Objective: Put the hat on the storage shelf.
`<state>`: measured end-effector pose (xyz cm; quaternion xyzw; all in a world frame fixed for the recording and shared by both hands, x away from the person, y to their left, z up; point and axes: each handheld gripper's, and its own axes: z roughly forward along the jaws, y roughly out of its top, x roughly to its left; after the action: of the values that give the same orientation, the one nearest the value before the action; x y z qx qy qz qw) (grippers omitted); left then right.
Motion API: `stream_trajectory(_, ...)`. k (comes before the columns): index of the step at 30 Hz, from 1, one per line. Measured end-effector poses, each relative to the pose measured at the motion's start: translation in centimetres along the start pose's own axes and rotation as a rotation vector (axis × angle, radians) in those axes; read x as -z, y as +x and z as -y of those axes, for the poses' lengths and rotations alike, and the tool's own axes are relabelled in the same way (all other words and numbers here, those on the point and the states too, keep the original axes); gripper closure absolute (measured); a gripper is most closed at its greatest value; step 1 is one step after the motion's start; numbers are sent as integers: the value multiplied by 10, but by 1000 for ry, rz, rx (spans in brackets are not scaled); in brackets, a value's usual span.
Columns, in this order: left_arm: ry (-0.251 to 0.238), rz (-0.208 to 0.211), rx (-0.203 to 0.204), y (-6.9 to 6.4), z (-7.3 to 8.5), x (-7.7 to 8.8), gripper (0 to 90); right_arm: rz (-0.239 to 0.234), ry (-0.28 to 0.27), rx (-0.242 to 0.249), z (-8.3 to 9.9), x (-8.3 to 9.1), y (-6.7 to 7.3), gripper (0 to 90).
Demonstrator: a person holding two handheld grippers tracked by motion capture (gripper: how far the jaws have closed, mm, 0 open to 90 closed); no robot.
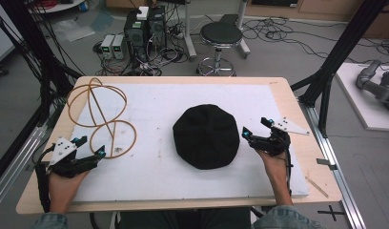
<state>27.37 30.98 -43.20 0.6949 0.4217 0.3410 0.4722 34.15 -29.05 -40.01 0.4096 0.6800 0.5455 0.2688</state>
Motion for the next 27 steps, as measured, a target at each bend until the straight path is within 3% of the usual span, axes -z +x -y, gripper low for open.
stream_trajectory(11, 1, -3, -2, 1, 1, 2, 254, -69, -25, 34, -8, -13, 26, 119)
stream_trajectory(27, 1, -21, 0, 2, 5, 10, 254, -201, 3, 88, -12, -38, 70, 119)
